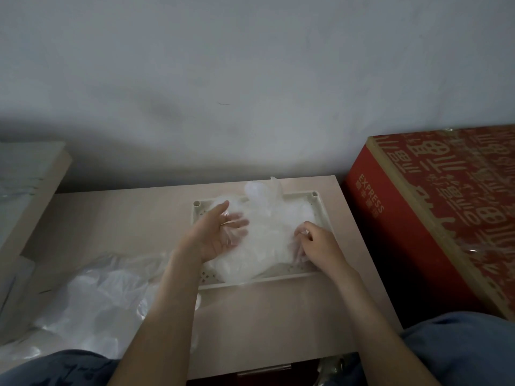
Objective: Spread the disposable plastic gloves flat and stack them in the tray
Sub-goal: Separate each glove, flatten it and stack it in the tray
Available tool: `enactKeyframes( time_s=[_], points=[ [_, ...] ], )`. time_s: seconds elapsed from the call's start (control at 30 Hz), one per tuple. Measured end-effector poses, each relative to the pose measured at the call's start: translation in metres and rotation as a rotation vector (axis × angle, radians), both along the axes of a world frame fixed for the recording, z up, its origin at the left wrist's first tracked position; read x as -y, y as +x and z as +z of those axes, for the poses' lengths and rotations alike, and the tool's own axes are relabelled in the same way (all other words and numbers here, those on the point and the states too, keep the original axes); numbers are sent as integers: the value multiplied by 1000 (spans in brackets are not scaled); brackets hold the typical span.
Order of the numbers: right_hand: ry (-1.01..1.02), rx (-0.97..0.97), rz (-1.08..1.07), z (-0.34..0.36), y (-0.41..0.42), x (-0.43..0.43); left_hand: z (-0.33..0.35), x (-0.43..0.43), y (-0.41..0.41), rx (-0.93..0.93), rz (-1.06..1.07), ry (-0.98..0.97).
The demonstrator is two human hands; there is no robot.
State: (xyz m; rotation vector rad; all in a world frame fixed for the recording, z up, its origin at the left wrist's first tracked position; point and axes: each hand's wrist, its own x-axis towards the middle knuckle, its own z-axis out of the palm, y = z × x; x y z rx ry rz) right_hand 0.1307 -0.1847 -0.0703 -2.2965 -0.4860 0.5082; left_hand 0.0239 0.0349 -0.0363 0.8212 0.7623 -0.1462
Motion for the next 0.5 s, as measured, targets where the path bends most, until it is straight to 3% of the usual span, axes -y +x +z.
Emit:
enactKeyframes(
  time_s=[0.2,0.4,0.5],
  points=[
    [21,6,37,-1,0,1,7,1,4,60,99,-176],
    [5,4,54,-2,1,1,5,11,15,-116,-78,-25],
    [12,-15,42,-3,1,2,1,15,24,-68,34,-34]
  ],
)
